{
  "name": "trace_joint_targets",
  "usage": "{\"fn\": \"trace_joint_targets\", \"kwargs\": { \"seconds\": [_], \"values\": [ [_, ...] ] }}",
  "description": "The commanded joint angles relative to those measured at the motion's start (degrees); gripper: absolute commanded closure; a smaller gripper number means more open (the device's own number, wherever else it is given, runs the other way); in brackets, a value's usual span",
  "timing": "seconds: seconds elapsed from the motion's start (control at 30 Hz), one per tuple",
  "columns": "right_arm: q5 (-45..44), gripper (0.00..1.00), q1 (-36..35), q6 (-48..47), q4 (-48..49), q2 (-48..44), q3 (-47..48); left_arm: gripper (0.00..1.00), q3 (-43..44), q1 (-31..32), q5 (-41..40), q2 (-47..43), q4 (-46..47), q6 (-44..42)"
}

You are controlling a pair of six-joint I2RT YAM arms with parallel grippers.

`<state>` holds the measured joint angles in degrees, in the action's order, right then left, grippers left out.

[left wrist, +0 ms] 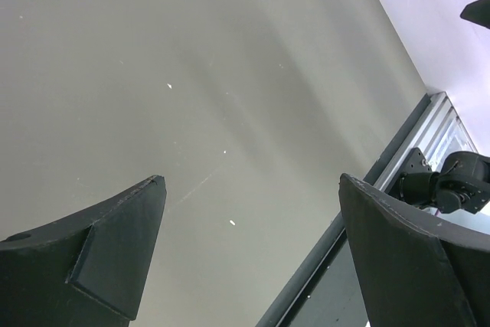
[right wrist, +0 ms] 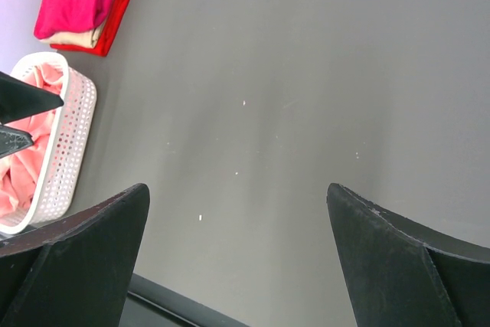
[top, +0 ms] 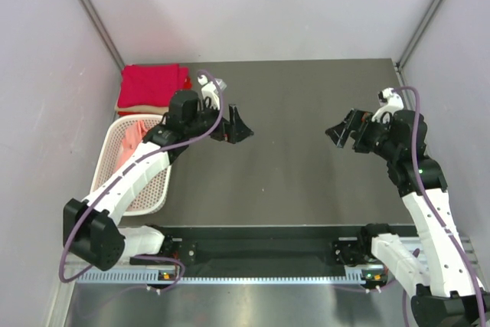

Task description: Fold and stack the t-shirts

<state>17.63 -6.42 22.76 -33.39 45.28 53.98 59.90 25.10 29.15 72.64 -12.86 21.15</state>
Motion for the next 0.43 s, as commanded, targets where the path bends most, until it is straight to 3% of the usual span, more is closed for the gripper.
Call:
{"fn": "trace_joint_targets", "kwargs": {
  "seconds": [0.0, 0.4],
  "values": [
    [-0.2, 0.0, 0.6, 0.9, 2.8, -0.5, -0.2, 0.01, 2.3, -0.1, 0.2, -2.7, 3.1, -0.3],
    [0.2, 0.0, 0.6, 1.4, 4.7, -3.0, -1.9, 0.01, 2.6, -0.1, 0.0, -4.1, 2.9, -0.1]
  ]
}}
